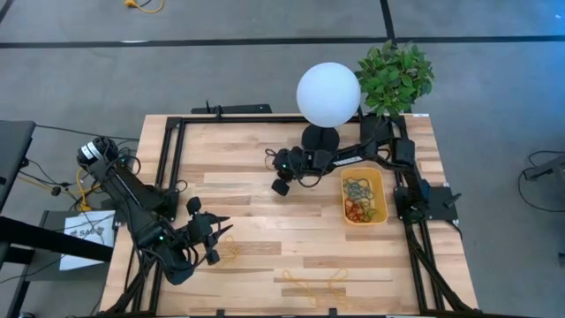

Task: Pick and place items into bin
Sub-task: Put the yellow rubber band into the bin

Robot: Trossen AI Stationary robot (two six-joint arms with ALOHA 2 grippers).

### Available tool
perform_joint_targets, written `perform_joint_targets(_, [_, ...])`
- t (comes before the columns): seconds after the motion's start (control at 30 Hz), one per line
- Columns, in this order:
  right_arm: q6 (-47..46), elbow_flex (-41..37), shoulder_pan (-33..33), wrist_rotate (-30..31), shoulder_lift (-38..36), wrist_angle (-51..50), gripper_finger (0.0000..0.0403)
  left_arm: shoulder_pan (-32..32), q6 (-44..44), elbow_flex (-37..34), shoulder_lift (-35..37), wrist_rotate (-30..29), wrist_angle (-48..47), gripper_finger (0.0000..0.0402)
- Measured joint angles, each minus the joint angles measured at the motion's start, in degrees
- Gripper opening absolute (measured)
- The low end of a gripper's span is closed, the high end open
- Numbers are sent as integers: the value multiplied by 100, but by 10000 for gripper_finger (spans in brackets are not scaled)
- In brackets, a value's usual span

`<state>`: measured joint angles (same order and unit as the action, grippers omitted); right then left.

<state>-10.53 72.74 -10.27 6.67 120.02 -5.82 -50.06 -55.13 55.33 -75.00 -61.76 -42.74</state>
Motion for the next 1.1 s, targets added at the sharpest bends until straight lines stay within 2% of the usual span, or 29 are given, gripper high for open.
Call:
perform_joint_targets(0.2, [-95,4,483,19,-944,-1017,4,1,1,0,0,2,-7,96])
perform_joint_targets(0.37, [-508,2,1095,683,-2088,-2416,2,0,0,0,0,42,-7,96])
perform_joint_targets(0.47, [-977,6,1530,1300,-2773,-3416,1,1,-9,0,0,42,-6,96])
perform_joint_targets(0.6, [-2543,6,2083,2199,-3520,-5079,1,2,-64,0,0,48,-2,96])
perform_joint_targets(0.73, [-4274,6,2615,2334,-3852,-6758,1,0,-103,0,0,50,-2,96])
perform_joint_targets(0.83, [-5249,-125,2941,2668,-3869,-7772,0,1,-106,0,0,53,-2,96])
perform_joint_targets(0.9, [-5476,-403,3011,2517,-3878,-7892,0,0,-131,0,0,61,-2,96])
perform_joint_targets(1.1, [-5118,-1623,2819,1750,-3959,-7072,0,0,-164,0,-13,180,2,96])
